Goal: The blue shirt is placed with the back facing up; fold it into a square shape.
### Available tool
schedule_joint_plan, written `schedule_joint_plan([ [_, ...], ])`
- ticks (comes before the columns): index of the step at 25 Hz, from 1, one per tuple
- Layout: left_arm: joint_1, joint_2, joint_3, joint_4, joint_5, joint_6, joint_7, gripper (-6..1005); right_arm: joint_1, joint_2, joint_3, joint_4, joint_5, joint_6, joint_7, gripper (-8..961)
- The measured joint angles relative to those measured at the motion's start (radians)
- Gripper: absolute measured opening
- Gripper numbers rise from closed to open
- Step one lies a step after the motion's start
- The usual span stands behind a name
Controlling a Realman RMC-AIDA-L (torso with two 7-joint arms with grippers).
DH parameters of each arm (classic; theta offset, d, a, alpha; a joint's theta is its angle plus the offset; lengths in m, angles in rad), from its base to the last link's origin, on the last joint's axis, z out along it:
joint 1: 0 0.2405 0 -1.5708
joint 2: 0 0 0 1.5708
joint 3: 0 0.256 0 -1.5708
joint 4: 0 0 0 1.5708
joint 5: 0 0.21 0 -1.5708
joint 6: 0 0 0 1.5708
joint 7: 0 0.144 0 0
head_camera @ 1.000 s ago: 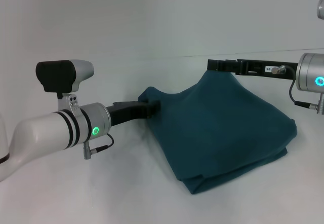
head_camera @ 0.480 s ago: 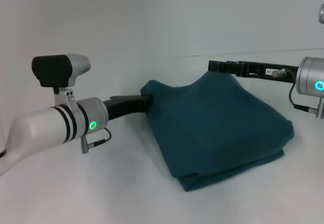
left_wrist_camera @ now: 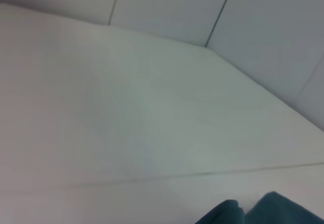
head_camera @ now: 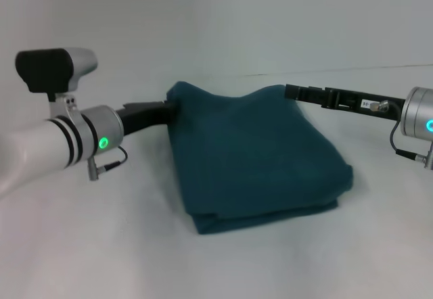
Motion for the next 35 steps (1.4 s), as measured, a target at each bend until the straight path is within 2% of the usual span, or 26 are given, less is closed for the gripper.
schedule_joint_plan([
  [4,-0.008,0.007,0.0,0.013,0.0,-0.026,0.002,41,0.0,0.0,0.005,0.012,0.004,0.0,-0.011,766],
  [15,-0.031,0.01,0.003,0.048,0.002,-0.068,0.01,42,0.004,0.002,0.006,0.043,0.028,-0.001,-0.043,765],
  [24,-0.013,-0.003,0.0,0.055,0.002,-0.11,0.028,41,0.009,0.001,0.008,0.053,0.029,-0.002,-0.054,766],
  [28,0.016,-0.005,-0.013,0.081,-0.007,-0.121,0.028,153,0.01,0.001,0.008,0.054,0.029,-0.002,-0.061,766],
  [31,0.074,-0.022,-0.073,0.15,-0.009,-0.109,0.028,221,0.009,0.001,0.012,0.054,0.03,-0.002,-0.07,765],
  [34,0.135,-0.032,-0.136,0.213,-0.02,-0.021,0.024,281,0.004,0.001,0.014,0.054,0.042,-0.01,-0.084,765],
  [35,0.156,-0.033,-0.159,0.226,-0.027,0.059,0.024,300,-0.001,-0.002,0.015,0.054,0.051,-0.022,-0.097,765],
])
